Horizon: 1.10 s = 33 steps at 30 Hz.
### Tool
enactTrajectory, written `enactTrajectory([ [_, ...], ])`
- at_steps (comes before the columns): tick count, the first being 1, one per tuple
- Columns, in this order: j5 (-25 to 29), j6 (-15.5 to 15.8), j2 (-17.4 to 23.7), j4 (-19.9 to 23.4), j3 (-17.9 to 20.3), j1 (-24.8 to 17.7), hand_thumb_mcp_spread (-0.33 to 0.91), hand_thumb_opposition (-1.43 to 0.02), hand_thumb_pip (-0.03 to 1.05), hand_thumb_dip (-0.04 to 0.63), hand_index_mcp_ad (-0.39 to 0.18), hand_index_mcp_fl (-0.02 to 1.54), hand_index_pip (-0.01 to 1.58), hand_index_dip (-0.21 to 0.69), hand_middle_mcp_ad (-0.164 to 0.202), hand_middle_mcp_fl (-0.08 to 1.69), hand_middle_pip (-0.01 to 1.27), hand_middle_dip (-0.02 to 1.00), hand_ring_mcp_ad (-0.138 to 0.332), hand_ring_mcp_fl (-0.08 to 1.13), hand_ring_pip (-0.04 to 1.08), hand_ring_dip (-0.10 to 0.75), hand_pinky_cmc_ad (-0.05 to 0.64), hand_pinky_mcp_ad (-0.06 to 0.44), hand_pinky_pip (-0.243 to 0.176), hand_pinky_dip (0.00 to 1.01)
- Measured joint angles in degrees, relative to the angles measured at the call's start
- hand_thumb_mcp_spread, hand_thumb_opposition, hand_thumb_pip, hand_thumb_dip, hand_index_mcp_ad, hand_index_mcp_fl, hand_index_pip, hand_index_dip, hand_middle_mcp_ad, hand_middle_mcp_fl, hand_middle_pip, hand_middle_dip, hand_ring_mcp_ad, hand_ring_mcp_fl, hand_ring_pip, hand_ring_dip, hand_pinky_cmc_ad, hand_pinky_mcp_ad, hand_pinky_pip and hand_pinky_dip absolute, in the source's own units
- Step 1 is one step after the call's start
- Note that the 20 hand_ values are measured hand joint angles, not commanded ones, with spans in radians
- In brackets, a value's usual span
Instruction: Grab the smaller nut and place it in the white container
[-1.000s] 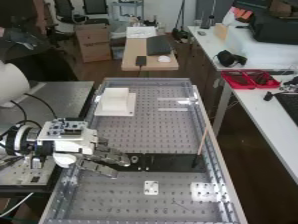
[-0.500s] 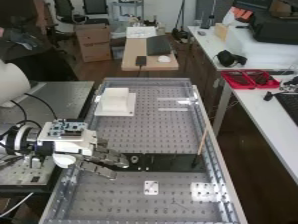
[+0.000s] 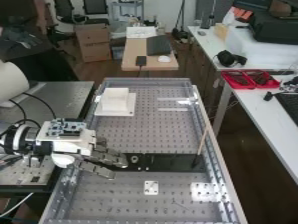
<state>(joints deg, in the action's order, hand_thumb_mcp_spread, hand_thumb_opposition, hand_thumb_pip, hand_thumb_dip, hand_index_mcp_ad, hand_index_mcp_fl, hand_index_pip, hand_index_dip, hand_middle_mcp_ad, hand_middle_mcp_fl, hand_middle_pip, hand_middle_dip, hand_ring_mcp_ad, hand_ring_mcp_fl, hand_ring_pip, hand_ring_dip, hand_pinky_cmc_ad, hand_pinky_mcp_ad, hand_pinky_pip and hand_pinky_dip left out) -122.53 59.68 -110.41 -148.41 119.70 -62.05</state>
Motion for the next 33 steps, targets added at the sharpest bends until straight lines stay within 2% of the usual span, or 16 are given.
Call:
enactTrajectory([
  [8, 0.0, -0.4, 1.3, -0.2, 0.9, 0.2, 0.43, -0.84, 0.71, 0.239, -0.113, 0.00, 1.54, 0.288, 0.042, 0.15, 0.13, 0.20, 0.091, 0.00, 0.10, 0.059, 0.312, 0.225, -0.026, 0.20],
  [18, -0.9, 1.8, 1.7, 0.7, 1.4, 1.1, 0.42, -0.82, 0.71, 0.239, -0.117, 0.00, 1.54, 0.265, 0.040, 0.15, 0.13, 0.20, 0.087, 0.00, 0.10, 0.059, 0.316, 0.225, -0.030, 0.23],
  [30, -0.6, 0.3, 3.2, 0.5, 1.2, 1.1, 0.42, -0.82, 0.71, 0.239, -0.117, 0.00, 1.55, 0.260, 0.040, 0.15, 0.13, 0.20, 0.091, 0.00, 0.10, 0.059, 0.316, 0.225, -0.030, 0.23],
  [33, -1.7, 1.1, 3.3, 0.2, 1.2, 1.1, 0.42, -0.82, 0.71, 0.239, -0.112, 0.00, 1.55, 0.260, 0.040, 0.15, 0.13, 0.20, 0.091, 0.00, 0.10, 0.059, 0.316, 0.223, -0.030, 0.23],
])
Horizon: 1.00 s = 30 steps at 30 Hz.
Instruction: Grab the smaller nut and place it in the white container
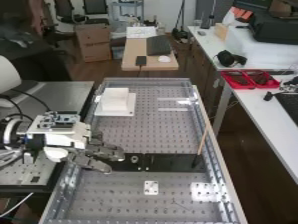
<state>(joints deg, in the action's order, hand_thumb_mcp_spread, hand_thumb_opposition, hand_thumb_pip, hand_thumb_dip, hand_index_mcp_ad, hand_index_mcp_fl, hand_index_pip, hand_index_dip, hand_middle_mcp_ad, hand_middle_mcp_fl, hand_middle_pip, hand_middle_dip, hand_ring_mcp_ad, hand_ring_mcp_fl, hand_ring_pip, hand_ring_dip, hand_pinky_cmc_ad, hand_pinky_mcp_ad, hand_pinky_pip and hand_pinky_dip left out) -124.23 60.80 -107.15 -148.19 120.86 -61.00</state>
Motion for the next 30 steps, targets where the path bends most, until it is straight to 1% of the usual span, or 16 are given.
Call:
enactTrajectory([
  [5, -5.1, 2.3, -1.2, -0.9, -1.1, 2.0, 0.42, -0.83, 0.71, 0.239, -0.119, 0.00, 1.55, 0.260, 0.038, 0.15, 0.13, 0.20, 0.087, 0.00, 0.10, 0.059, 0.316, 0.222, -0.030, 0.23],
  [10, -9.8, 5.1, -3.4, -2.9, -4.0, 5.0, 0.42, -0.83, 0.69, 0.239, -0.108, 0.00, 1.55, 0.258, 0.047, 0.15, 0.13, 0.20, 0.087, 0.00, 0.10, 0.059, 0.312, 0.223, -0.030, 0.23],
  [11, -10.8, 5.6, -3.9, -3.4, -4.6, 5.6, 0.42, -0.83, 0.69, 0.239, -0.110, 0.00, 1.55, 0.258, 0.045, 0.15, 0.13, 0.20, 0.094, 0.00, 0.10, 0.059, 0.312, 0.227, -0.030, 0.23],
  [12, -12.0, 6.1, -4.4, -3.9, -5.2, 6.1, 0.42, -0.83, 0.69, 0.239, -0.112, 0.00, 1.55, 0.258, 0.040, 0.15, 0.13, 0.20, 0.091, 0.00, 0.10, 0.059, 0.316, 0.227, -0.030, 0.23],
  [13, -12.6, 6.4, -4.6, -4.2, -5.5, 6.4, 0.42, -0.83, 0.69, 0.239, -0.117, 0.00, 1.55, 0.258, 0.040, 0.15, 0.13, 0.20, 0.087, 0.00, 0.10, 0.059, 0.316, 0.222, -0.030, 0.23],
  [16, -14.3, 7.2, -5.2, -4.2, -6.0, 7.0, 0.42, -0.83, 0.69, 0.239, -0.117, 0.00, 1.55, 0.258, 0.040, 0.15, 0.13, 0.20, 0.087, 0.00, 0.10, 0.059, 0.312, 0.227, -0.030, 0.23],
  [20, -15.4, 7.3, -5.7, -3.7, -6.2, 7.2, 0.42, -0.83, 0.68, 0.239, -0.117, 0.00, 1.55, 0.258, 0.042, 0.15, 0.13, 0.20, 0.087, 0.00, 0.10, 0.059, 0.312, 0.227, -0.030, 0.22],
  [26, -16.9, 6.5, -5.7, -2.2, -6.2, 7.0, 0.42, -0.83, 0.68, 0.239, -0.117, 0.00, 1.55, 0.258, 0.042, 0.15, 0.13, 0.20, 0.087, 0.00, 0.10, 0.059, 0.312, 0.227, -0.030, 0.22],
  [30, -18.3, 7.4, -6.3, -1.8, -6.8, 6.8, 0.42, -0.83, 0.68, 0.239, -0.117, 0.00, 1.55, 0.258, 0.038, 0.15, 0.13, 0.20, 0.087, 0.00, 0.10, 0.059, 0.312, 0.227, -0.030, 0.22],
])
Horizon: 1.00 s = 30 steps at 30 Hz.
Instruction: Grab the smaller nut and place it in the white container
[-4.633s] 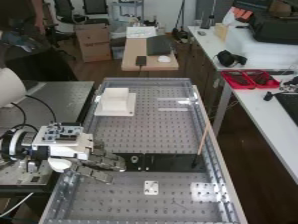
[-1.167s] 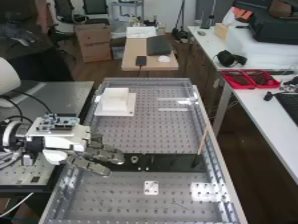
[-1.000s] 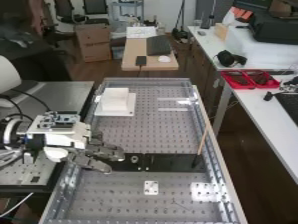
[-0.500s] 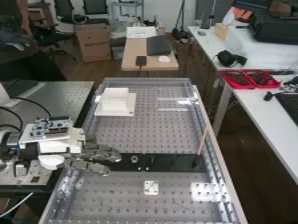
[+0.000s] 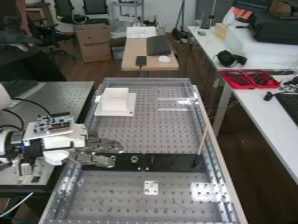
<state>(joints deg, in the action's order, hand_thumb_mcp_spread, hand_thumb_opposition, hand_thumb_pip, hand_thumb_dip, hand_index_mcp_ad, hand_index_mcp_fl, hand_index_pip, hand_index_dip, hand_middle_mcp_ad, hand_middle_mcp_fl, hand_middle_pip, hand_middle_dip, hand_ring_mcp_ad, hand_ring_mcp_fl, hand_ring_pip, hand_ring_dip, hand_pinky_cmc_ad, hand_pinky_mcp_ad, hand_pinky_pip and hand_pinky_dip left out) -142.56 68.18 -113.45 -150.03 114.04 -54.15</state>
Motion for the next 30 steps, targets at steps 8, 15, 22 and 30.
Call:
enactTrajectory([
  [8, -3.5, 0.8, -2.0, 0.8, -2.3, 0.6, 0.43, -0.83, 0.68, 0.239, -0.113, 0.00, 1.55, 0.258, 0.042, 0.15, 0.13, 0.20, 0.091, 0.00, 0.10, 0.059, 0.312, 0.227, -0.030, 0.20],
  [15, -5.4, 2.8, -3.4, -0.9, -3.9, 1.1, 0.43, -0.83, 0.69, 0.239, -0.117, 0.00, 1.55, 0.253, 0.042, 0.07, 0.13, 0.20, 0.087, 0.00, 0.10, 0.059, 0.312, 0.227, -0.030, 0.19],
  [22, -6.9, 1.9, -3.9, 0.3, -3.9, 1.5, 0.43, -0.83, 0.70, 0.239, -0.117, 0.00, 1.56, 0.248, 0.038, 0.07, 0.13, 0.20, 0.087, 0.00, 0.10, 0.059, 0.312, 0.227, -0.042, 0.19],
  [30, -8.2, 1.4, -4.4, 2.2, -3.9, 1.9, 0.43, -0.83, 0.70, 0.239, -0.131, 0.00, 1.56, 0.234, 0.038, 0.07, 0.13, 0.20, 0.087, 0.00, 0.10, 0.059, 0.316, 0.227, -0.061, 0.19],
])
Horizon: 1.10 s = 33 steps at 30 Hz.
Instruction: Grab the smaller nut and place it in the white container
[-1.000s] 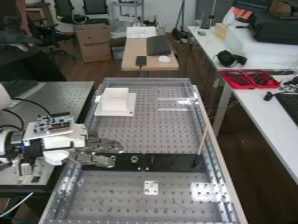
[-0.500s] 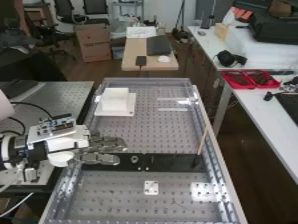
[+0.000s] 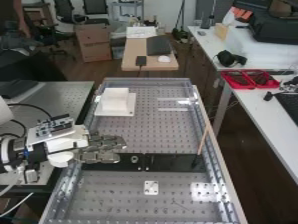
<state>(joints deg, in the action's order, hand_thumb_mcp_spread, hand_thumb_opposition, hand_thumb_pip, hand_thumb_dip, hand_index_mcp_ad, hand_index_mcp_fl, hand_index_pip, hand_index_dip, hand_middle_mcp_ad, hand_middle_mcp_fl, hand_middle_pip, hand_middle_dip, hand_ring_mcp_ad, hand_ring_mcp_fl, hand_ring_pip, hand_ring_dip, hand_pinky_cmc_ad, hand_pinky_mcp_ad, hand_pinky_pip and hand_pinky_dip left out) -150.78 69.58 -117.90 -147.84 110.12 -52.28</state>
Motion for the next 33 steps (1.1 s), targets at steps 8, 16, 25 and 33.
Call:
enactTrajectory([
  [8, -0.2, 3.6, -1.5, -2.8, -1.4, 0.1, 0.43, -0.83, 0.70, 0.237, -0.131, 0.00, 1.56, 0.230, 0.038, 0.07, 0.13, 0.20, 0.087, 0.00, 0.10, 0.059, 0.316, 0.227, -0.061, 0.19],
  [16, -0.2, 5.0, -2.4, -4.3, -2.1, 0.1, 0.43, -0.83, 0.70, 0.237, -0.131, 0.00, 1.56, 0.215, 0.042, 0.07, 0.13, 0.20, 0.087, 0.00, 0.10, 0.059, 0.312, 0.225, -0.061, 0.19],
  [25, 0.2, 5.9, -2.5, -5.3, -2.2, -0.1, 0.43, -0.86, 0.72, 0.239, -0.150, 0.00, 1.56, 0.215, 0.042, 0.07, 0.13, 0.20, 0.087, 0.00, 0.10, 0.059, 0.312, 0.225, -0.061, 0.19],
  [33, 0.2, 5.7, -2.3, -4.9, -2.1, -0.2, 0.45, -0.87, 0.72, 0.241, -0.166, 0.00, 1.56, 0.215, 0.038, 0.07, 0.13, 0.20, 0.087, 0.00, 0.10, 0.059, 0.316, 0.225, -0.061, 0.19],
])
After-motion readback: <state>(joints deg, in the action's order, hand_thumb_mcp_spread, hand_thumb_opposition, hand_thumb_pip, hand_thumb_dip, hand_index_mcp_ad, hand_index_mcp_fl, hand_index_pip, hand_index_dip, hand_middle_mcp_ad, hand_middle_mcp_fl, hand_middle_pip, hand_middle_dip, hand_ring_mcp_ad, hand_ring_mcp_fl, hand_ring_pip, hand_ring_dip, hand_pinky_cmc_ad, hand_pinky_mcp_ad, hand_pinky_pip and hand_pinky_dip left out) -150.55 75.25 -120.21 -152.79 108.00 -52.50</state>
